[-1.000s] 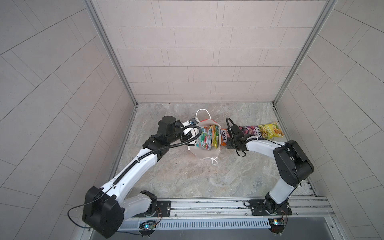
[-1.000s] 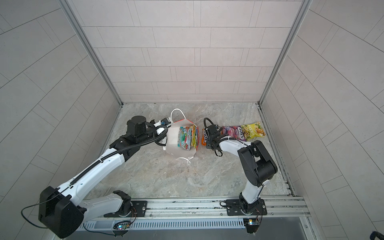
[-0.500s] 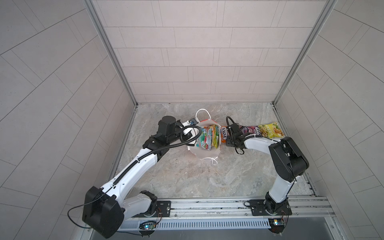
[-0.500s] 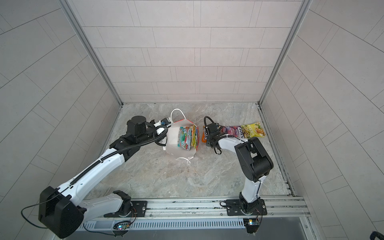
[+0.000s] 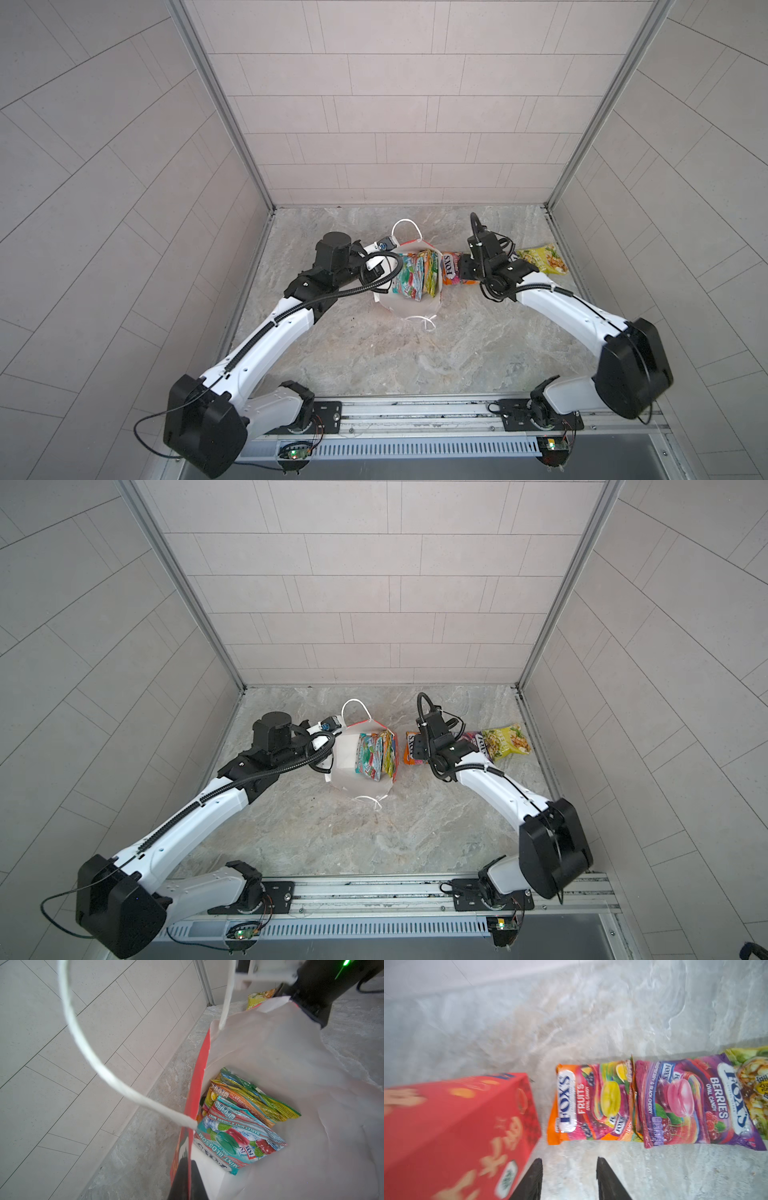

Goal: Take the snacks out of the paper bag
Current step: 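Move the right gripper back over the red bag opening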

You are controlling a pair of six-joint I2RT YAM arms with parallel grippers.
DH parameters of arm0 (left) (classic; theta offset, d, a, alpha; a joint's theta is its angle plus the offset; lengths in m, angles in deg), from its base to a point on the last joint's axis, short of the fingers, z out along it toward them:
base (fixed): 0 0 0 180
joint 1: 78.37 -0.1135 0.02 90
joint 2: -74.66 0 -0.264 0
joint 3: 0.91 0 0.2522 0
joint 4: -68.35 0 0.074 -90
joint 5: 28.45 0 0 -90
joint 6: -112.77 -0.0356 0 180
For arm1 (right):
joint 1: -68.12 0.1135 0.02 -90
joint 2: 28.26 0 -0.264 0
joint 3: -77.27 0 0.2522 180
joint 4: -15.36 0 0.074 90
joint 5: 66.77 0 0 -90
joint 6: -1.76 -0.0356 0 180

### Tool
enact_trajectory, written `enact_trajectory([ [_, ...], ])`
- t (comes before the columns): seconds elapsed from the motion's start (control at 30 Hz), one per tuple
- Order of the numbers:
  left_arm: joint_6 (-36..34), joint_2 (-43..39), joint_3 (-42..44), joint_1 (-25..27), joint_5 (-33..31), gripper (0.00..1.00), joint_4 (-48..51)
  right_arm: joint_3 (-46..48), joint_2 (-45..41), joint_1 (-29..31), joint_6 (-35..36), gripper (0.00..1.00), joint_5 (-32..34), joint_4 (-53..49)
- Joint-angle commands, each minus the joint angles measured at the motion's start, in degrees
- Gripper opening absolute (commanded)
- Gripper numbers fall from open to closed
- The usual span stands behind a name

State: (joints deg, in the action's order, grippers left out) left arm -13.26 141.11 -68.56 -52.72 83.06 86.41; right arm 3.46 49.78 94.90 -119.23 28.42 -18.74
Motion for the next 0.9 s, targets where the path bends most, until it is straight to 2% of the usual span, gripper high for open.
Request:
enact_trajectory([
  [0.0,-2.75,-2.49,1.13,0.32,4.7,0.0,0.23,0.67,-7.75,5.45,7.78,0.35,0.67,0.7],
  [0.07,-3.87,-2.94,1.27,0.28,7.2,0.0,1.25,1.71,-11.58,10.49,11.9,0.24,3.62,3.43],
  [0.17,-5.31,-3.38,1.15,0.37,11.08,0.0,3.02,2.69,-14.92,16.49,14.71,0.17,4.3,6.14],
  [0.23,-6.07,-3.36,1.01,0.37,12.32,0.0,3.59,4.22,-16.0,19.84,16.67,0.15,3.36,8.97],
  [0.37,-7.75,-3.44,1.13,0.48,13.93,0.0,4.94,9.84,-17.72,26.13,18.64,0.14,5.62,17.48],
  [0.53,-7.7,-2.54,0.13,0.59,13.08,0.0,6.35,16.11,-18.17,32.11,19.83,0.13,10.51,27.82],
  [0.6,-7.5,-1.91,-0.34,0.68,12.81,0.0,6.78,18.57,-17.02,33.89,20.17,0.12,11.84,32.82],
  [0.77,-7.56,-0.82,-1.13,1.08,12.6,0.0,7.52,12.9,-7.14,34.03,17.75,0.1,13.21,29.12],
  [0.87,-7.56,-1.03,-1.42,1.16,12.5,0.0,8.01,11.97,-2.5,34.12,17.53,0.09,11.39,32.11],
])
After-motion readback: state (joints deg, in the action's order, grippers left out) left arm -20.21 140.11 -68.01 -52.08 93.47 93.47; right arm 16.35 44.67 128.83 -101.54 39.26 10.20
